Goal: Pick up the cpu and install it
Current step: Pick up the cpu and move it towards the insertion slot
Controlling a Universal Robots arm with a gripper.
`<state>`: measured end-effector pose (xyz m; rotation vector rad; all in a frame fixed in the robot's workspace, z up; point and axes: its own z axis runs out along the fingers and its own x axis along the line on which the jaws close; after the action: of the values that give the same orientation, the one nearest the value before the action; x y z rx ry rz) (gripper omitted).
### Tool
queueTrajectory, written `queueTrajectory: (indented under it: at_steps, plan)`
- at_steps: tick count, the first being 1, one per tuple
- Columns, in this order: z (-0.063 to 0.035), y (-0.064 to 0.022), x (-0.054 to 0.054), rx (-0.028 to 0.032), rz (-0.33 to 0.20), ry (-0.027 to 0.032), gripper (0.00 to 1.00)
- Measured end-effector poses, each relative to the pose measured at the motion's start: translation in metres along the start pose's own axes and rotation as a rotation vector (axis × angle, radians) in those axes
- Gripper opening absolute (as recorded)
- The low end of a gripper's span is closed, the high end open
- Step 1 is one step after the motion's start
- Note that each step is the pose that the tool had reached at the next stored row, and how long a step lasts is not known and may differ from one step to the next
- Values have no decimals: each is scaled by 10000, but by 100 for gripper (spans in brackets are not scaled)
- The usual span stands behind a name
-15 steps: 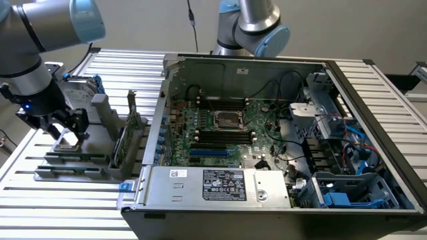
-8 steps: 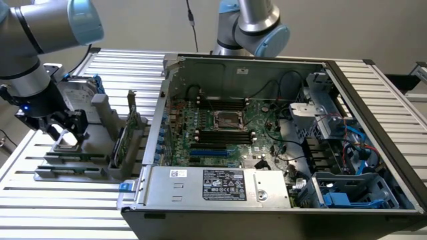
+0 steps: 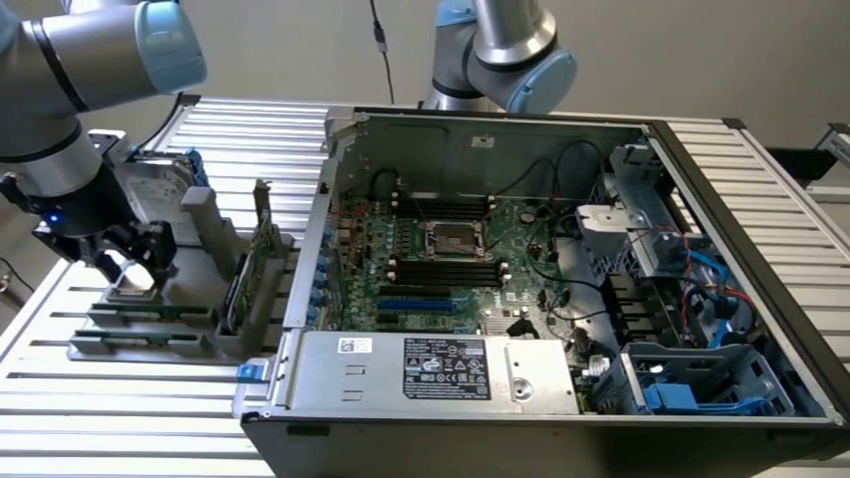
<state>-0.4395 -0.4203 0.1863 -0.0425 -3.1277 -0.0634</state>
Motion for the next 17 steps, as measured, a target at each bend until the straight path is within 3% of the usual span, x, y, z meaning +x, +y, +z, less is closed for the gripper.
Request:
queueTrajectory:
  at_steps: [6, 7, 9, 17]
  plan:
    - [11, -1, 2, 0, 67, -14, 65]
    - [11, -1, 2, 0, 75, -14, 57]
    - [11, -1, 2, 0, 92, -15, 55]
    - [-8, 0, 2, -26, 128, -17, 55]
